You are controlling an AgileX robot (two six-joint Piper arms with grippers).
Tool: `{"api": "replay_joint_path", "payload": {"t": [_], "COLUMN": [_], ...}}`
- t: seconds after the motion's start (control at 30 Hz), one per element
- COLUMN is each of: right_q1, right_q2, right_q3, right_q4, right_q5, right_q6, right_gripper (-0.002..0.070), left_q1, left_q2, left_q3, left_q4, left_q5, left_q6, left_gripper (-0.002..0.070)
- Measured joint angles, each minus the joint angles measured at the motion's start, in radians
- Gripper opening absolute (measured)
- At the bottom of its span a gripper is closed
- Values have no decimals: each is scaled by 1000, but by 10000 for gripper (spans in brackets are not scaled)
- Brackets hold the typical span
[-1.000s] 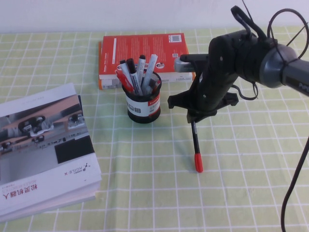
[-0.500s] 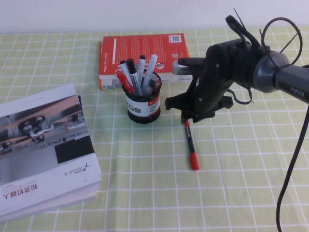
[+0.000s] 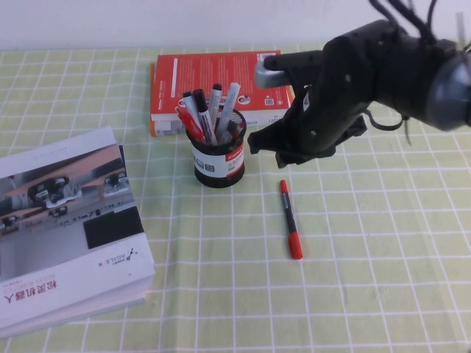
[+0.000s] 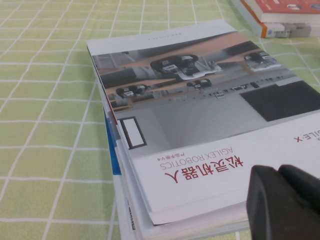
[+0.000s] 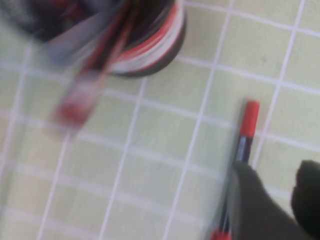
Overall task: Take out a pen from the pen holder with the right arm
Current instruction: 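Take a marker out of the pen holder and lay it on the table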
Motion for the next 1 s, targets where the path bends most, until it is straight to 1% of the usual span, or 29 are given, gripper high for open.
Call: {"api": "replay_joint_path", "payload": {"t": [0.13, 0.23, 0.4, 0.7, 0.87, 1.0], "right_q1": [57, 85, 94, 94, 94, 94], "right_q2": [-191, -338, -598, -1019, -1157, -1207], "right_q3": [169, 304, 479, 774, 895, 937], "right_q4": [-42, -57, -68, -74, -78, -70], "right_q5": [-44, -64, -69, -95, -71, -39], "right_q6": [0, 0, 0, 0, 0, 0], "right_gripper": [43, 4, -10, -12, -12, -12], "left_q1": [0, 0, 0, 0, 0, 0], "left_q2": [0, 0, 0, 0, 0, 0], "left_q3": [0, 0, 0, 0, 0, 0], "left_q4": [0, 0, 0, 0, 0, 0], "left_q5": [0, 0, 0, 0, 0, 0], "left_q6": [0, 0, 0, 0, 0, 0], "left_gripper": [-5, -5, -5, -5, -5, -5]}}
